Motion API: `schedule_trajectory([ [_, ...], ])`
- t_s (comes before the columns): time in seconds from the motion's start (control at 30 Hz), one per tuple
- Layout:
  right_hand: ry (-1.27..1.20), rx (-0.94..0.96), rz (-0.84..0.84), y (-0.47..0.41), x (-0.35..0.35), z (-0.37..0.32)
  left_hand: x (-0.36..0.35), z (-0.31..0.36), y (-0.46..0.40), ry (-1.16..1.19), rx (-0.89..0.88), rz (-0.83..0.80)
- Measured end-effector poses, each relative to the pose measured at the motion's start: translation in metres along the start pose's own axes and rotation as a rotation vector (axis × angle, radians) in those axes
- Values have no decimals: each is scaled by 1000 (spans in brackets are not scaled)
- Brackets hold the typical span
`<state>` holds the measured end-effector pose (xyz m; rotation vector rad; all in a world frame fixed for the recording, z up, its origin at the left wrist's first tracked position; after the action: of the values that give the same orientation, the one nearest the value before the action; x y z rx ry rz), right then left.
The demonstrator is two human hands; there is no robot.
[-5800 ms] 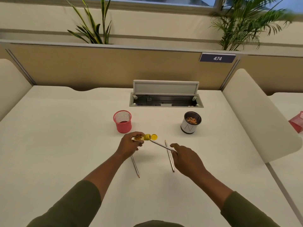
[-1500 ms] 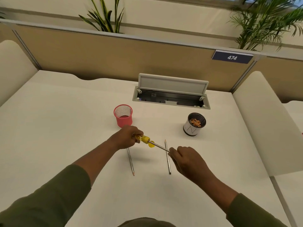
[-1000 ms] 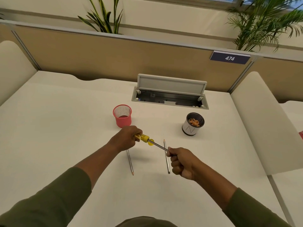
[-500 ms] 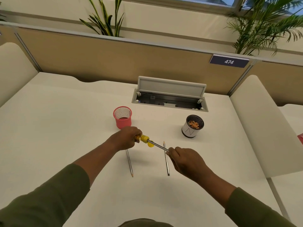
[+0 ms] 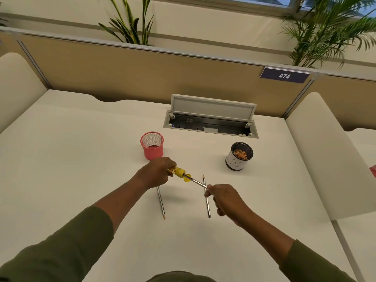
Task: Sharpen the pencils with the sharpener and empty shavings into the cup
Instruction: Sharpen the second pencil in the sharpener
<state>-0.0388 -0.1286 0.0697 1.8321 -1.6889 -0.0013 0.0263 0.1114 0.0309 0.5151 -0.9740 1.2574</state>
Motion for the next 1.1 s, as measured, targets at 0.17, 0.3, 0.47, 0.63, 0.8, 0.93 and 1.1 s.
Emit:
schedule_trajectory([
  [0.17, 858, 995, 205, -1, 9, 3, 4, 1, -4, 36, 22, -75],
  [0.3, 1022, 1246, 337, -8, 11, 5, 6, 5, -7, 75, 30, -53],
  [0.47, 459, 738, 308, -7, 0, -2, 9, 9, -9, 69, -12, 62],
  [0.63, -527, -441, -84, -7, -8, 5, 7, 10, -5, 33, -47, 50],
  [0.8, 14, -9, -1, -5, -3, -6, 5, 5, -4, 43, 3, 13],
  [0.93, 675, 815, 218, 0, 1, -9, 10, 3, -6, 62, 32, -17],
  [1.1, 995, 1229, 344, -6, 7, 3, 9, 8, -5, 72, 20, -25],
])
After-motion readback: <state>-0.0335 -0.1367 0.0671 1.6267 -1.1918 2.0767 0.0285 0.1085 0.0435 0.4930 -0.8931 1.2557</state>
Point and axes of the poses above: each hand's wrist, its own y-axis away from the middle knuckle, its own x-axis out of the back of the hand, z = x × y, the point moved 3 cm from there along -y, towards the middle knuckle, and after that the axes turned 9 degrees about z, right-handed, at the moved point
